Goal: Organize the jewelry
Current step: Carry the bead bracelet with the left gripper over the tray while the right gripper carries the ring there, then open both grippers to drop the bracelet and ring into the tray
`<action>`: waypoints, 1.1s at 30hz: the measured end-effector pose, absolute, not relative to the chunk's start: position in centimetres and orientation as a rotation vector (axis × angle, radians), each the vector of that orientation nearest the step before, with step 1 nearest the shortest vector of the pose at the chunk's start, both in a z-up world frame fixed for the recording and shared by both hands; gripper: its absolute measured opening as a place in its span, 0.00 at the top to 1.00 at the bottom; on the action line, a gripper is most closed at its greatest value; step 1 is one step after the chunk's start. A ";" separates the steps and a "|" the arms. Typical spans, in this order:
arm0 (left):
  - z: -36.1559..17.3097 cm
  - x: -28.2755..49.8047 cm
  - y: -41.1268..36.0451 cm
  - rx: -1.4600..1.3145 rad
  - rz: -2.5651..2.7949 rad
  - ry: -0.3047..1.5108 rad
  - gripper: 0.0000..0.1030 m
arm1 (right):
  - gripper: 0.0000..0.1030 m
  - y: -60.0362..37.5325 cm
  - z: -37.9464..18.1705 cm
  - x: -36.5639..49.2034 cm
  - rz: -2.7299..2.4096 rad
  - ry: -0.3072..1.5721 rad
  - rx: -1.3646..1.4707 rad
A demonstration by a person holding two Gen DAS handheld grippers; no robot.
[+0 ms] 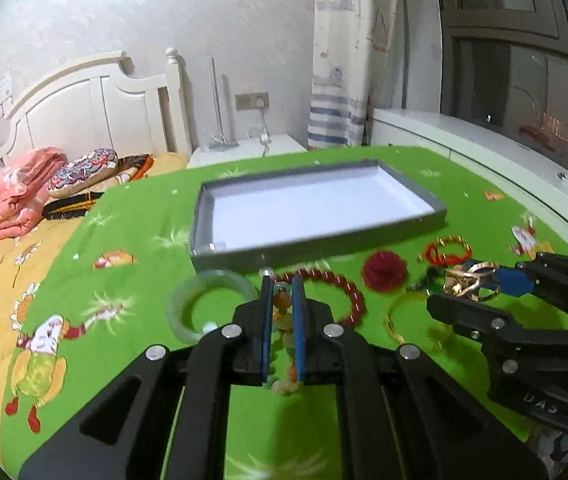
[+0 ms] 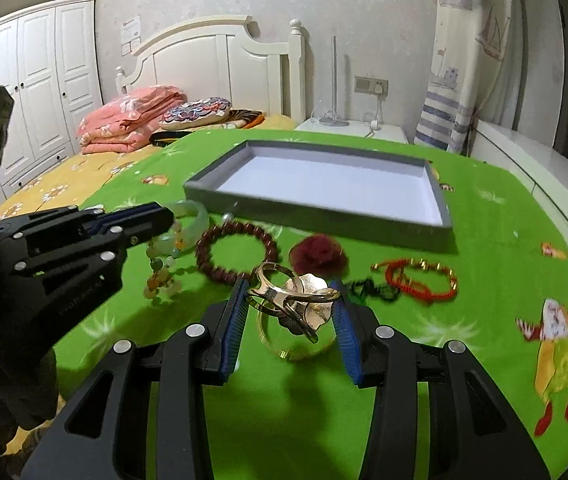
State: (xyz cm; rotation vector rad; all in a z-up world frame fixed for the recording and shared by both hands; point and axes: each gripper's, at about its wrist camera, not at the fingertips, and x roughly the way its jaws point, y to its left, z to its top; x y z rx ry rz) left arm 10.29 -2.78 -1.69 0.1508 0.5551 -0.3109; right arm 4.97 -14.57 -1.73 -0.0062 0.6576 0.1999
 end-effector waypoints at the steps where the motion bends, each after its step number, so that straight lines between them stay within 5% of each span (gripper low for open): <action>1: -1.5 10.5 -2.7 0.148 -0.311 0.551 0.91 | 0.59 -14.6 -1.6 5.4 0.196 0.656 -0.007; 26: 2.7 23.7 -7.1 0.129 -0.246 0.451 0.91 | 0.59 -18.4 -0.8 21.5 0.059 0.684 0.075; 33: 0.8 28.4 -8.4 0.175 -0.219 0.574 0.91 | 0.58 -18.3 -2.1 25.0 0.009 0.766 0.041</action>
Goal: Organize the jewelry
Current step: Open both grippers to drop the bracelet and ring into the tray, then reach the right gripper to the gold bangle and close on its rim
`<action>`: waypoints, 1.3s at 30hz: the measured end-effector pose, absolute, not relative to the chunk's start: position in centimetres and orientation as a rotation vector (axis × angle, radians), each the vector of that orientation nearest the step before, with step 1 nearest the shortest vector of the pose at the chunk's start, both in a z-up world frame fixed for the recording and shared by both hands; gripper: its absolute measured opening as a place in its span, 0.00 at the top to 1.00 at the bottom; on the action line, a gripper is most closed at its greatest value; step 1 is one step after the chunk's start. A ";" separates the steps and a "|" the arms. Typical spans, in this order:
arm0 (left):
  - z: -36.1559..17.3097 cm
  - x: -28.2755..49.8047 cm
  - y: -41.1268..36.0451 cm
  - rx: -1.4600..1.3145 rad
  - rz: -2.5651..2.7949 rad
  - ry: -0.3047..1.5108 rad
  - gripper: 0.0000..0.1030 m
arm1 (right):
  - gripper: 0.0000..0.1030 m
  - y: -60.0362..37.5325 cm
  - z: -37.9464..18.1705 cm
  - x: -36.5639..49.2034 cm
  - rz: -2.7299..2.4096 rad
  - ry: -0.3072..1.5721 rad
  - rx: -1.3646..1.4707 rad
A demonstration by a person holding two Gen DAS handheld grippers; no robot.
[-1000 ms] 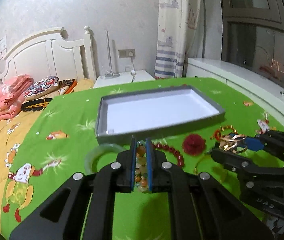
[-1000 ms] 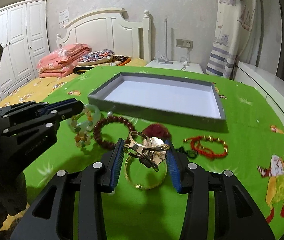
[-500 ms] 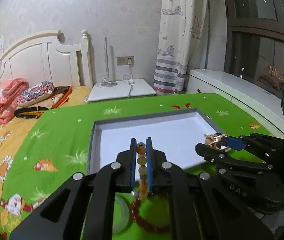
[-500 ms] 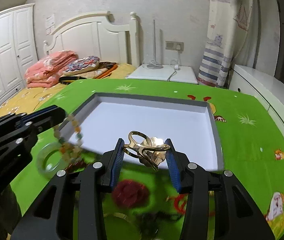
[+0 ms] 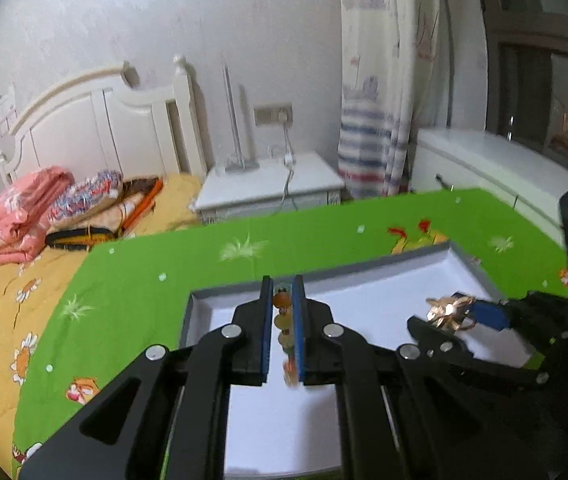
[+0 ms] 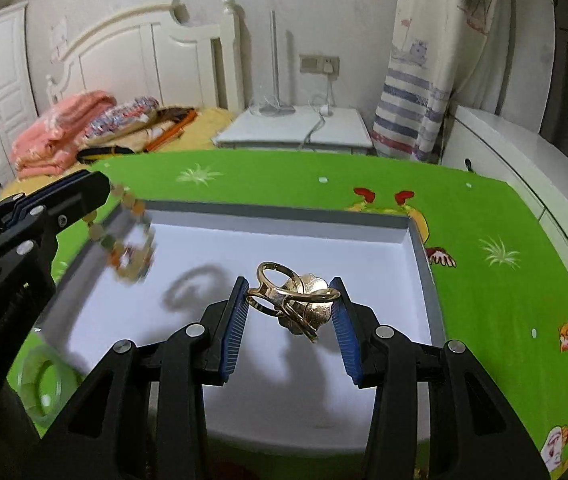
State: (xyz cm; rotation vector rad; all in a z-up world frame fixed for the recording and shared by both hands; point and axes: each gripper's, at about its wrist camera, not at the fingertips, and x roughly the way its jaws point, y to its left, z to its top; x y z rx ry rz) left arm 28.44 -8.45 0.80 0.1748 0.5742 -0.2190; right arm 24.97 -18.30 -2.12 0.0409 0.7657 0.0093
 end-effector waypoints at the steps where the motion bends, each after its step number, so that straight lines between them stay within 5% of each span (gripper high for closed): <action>1: 0.3 28.8 -8.4 0.176 -0.221 0.597 0.91 | 0.58 -18.4 -2.4 25.4 0.009 0.782 0.044; 3: -0.7 29.3 -8.3 0.181 -0.214 0.642 0.90 | 0.57 -18.6 -2.9 25.9 0.006 0.804 0.051; 6: -1.6 29.1 -7.8 0.179 -0.197 0.665 0.83 | 0.36 -18.7 -2.9 25.9 0.014 0.804 0.058; 18: -0.1 22.6 -4.2 0.119 -0.146 0.532 0.04 | 0.33 -18.9 -0.5 20.8 0.046 0.716 0.031; 29: -2.3 14.5 -0.6 0.072 -0.210 0.588 0.04 | 0.34 -17.5 -2.6 11.1 0.141 0.736 -0.028; 39: -3.7 11.6 1.6 0.101 -0.190 0.660 0.04 | 0.51 -16.9 -3.8 7.9 0.164 0.812 -0.058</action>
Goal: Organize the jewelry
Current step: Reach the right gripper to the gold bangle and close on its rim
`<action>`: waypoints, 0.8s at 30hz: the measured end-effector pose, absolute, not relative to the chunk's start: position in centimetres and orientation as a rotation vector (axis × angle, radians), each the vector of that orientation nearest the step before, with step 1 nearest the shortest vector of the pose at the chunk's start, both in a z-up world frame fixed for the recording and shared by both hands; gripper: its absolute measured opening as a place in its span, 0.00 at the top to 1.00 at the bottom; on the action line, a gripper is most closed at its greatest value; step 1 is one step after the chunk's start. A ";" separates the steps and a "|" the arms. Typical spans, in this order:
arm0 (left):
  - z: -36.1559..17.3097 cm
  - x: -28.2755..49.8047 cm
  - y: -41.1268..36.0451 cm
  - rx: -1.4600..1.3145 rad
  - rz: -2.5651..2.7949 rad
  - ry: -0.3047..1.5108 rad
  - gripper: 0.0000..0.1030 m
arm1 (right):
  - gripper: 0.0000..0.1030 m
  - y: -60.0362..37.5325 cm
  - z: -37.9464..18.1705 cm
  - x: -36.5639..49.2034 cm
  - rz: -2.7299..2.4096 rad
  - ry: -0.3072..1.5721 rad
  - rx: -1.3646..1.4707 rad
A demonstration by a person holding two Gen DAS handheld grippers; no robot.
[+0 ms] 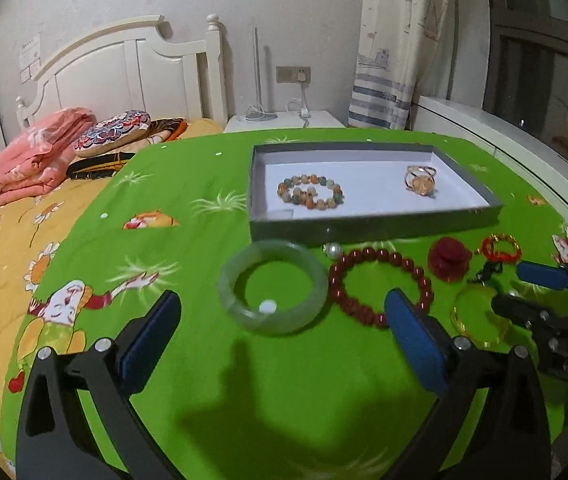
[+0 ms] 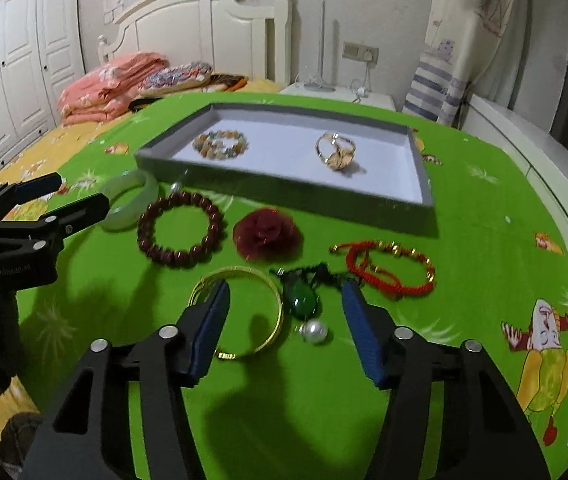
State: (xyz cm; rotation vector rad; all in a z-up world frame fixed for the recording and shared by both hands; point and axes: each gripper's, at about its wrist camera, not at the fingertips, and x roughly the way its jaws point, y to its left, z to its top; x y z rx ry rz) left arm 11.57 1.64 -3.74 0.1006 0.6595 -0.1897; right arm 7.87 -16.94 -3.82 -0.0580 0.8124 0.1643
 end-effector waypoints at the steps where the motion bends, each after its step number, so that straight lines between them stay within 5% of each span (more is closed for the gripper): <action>1: -3.8 11.3 1.9 0.102 -0.185 0.658 0.04 | 0.54 -16.9 -4.0 7.9 0.171 0.823 -0.061; 7: -3.7 10.9 2.9 0.080 -0.175 0.659 0.04 | 0.70 -16.9 -5.1 8.7 0.201 0.900 -0.051; 17: -3.7 10.7 1.9 0.115 -0.195 0.648 0.04 | 0.72 -15.0 -5.1 10.0 0.205 0.908 -0.156; 18: -3.7 10.6 1.8 0.114 -0.197 0.648 0.04 | 0.75 -14.9 -5.1 10.0 0.211 0.907 -0.164; 19: -3.7 10.7 1.8 0.113 -0.197 0.648 0.04 | 0.88 -14.7 -5.1 9.9 0.228 0.905 -0.173; 24: -3.8 10.5 1.5 0.110 -0.211 0.648 0.04 | 0.92 -14.4 -4.5 8.8 0.264 0.858 -0.182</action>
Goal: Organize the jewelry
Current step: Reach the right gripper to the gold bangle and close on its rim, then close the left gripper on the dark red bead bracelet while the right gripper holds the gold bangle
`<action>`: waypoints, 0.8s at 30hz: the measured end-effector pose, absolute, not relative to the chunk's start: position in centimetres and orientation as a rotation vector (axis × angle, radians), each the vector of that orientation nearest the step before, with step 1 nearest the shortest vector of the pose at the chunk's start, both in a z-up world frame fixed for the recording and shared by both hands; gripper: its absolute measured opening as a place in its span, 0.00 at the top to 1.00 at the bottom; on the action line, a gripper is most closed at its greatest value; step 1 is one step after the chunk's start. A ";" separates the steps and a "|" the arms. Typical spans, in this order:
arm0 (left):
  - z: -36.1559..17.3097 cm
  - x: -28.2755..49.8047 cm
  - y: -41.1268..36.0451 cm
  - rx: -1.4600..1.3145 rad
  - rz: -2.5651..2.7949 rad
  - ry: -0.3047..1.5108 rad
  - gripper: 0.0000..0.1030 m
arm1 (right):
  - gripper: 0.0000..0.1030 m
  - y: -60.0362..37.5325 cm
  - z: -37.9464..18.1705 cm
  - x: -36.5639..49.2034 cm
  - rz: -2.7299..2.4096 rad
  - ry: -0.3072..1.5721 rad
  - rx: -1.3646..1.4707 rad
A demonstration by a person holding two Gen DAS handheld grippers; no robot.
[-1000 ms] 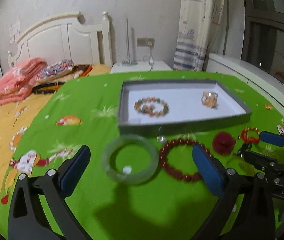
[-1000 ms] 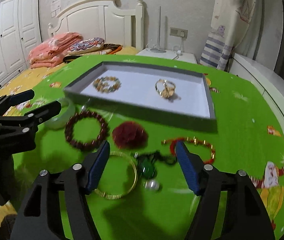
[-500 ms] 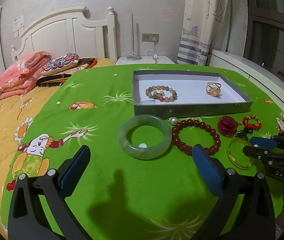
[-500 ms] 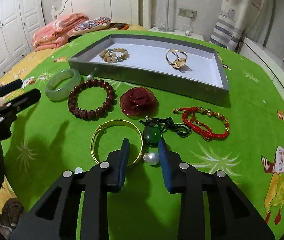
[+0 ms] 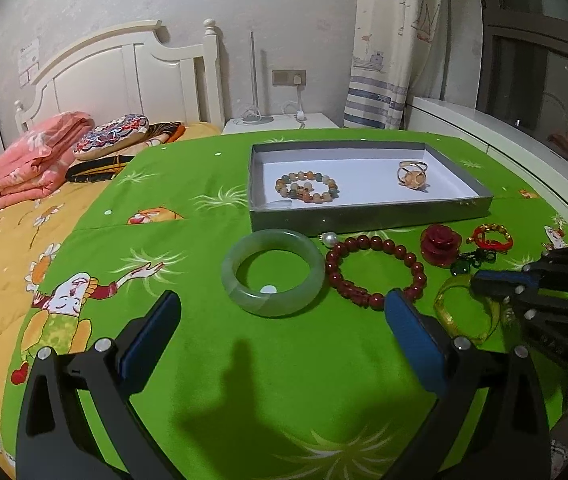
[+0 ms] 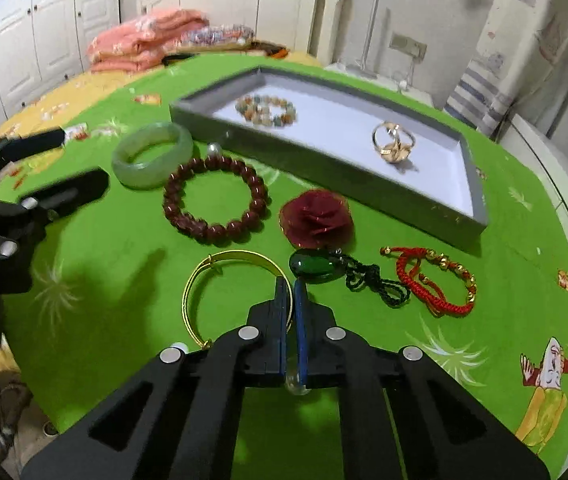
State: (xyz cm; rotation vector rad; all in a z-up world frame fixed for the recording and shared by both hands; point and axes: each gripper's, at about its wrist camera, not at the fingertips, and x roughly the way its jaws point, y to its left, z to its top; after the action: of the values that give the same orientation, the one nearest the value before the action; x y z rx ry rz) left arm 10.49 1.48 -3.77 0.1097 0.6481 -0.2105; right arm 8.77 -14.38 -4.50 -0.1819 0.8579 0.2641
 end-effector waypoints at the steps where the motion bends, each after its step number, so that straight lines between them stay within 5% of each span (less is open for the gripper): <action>1: -3.7 10.4 1.4 0.112 -0.216 0.649 0.04 | 0.92 -14.6 -4.3 8.6 0.266 0.847 -0.167; 4: -3.7 10.5 0.3 0.128 -0.250 0.655 0.05 | 0.92 -15.4 -3.5 7.5 0.265 0.814 -0.132; 11: -4.5 11.4 -5.2 0.276 -0.388 0.697 0.43 | 0.92 -17.4 -2.2 6.3 0.221 0.763 -0.075; 14: -5.5 12.2 -7.1 0.342 -0.435 0.736 0.51 | 0.92 -18.0 -2.2 6.1 0.216 0.759 -0.061; 21: -6.8 14.1 -7.8 0.362 -0.521 0.815 0.52 | 0.92 -18.7 -2.7 5.8 0.221 0.766 -0.035; 24: -6.8 14.2 -7.2 0.334 -0.502 0.820 0.78 | 0.92 -18.7 -2.7 5.8 0.223 0.765 -0.032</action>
State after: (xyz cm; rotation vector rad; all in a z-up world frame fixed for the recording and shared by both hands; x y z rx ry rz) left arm 14.20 -7.16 -6.77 0.3336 0.8198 -0.5019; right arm 5.80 -18.71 -2.73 -0.0325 0.7655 0.2228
